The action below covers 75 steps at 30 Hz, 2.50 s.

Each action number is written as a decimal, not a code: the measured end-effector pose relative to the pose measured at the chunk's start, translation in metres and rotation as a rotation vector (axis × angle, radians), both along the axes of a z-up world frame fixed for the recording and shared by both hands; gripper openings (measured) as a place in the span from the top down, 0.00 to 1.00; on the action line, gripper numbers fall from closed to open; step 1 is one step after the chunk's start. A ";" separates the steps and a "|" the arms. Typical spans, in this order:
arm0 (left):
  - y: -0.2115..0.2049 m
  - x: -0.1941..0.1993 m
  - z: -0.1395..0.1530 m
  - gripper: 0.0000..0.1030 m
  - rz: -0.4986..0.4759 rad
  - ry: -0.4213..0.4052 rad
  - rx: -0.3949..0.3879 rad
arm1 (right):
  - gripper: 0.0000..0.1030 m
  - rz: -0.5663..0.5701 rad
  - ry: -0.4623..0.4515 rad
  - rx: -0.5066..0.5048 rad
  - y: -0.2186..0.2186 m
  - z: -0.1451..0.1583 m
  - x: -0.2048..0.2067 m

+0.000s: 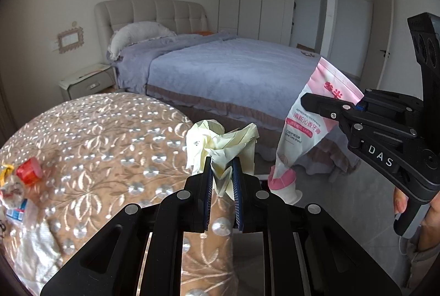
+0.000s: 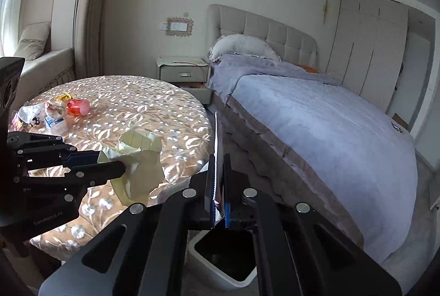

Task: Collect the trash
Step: 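Carry both items over the white bin and open both grippers, then return both open grippers from the bin to the table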

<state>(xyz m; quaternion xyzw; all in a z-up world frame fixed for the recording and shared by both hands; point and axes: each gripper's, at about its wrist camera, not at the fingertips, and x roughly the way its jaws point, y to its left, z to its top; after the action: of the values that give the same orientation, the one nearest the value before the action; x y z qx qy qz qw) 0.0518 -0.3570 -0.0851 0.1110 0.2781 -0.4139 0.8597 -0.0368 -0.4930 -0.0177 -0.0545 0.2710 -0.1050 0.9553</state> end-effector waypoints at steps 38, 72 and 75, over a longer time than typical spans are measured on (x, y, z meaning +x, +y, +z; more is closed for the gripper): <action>-0.213 0.056 -0.238 0.71 -0.206 0.293 0.366 | 0.93 -0.187 0.359 0.187 -0.171 -0.221 0.098; -0.209 0.018 -0.180 0.05 -0.207 0.161 0.293 | 0.04 -0.244 0.270 0.125 -0.158 -0.176 0.048; -0.205 0.000 -0.157 0.05 -0.223 0.111 0.258 | 0.04 -0.259 0.218 0.100 -0.152 -0.152 0.032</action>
<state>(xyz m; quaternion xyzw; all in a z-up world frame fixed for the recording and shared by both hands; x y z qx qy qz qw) 0.0516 -0.5616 -0.2421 0.2275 0.3621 -0.4728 0.7704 -0.0045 -0.6450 -0.1699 0.0171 0.3825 -0.2069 0.9003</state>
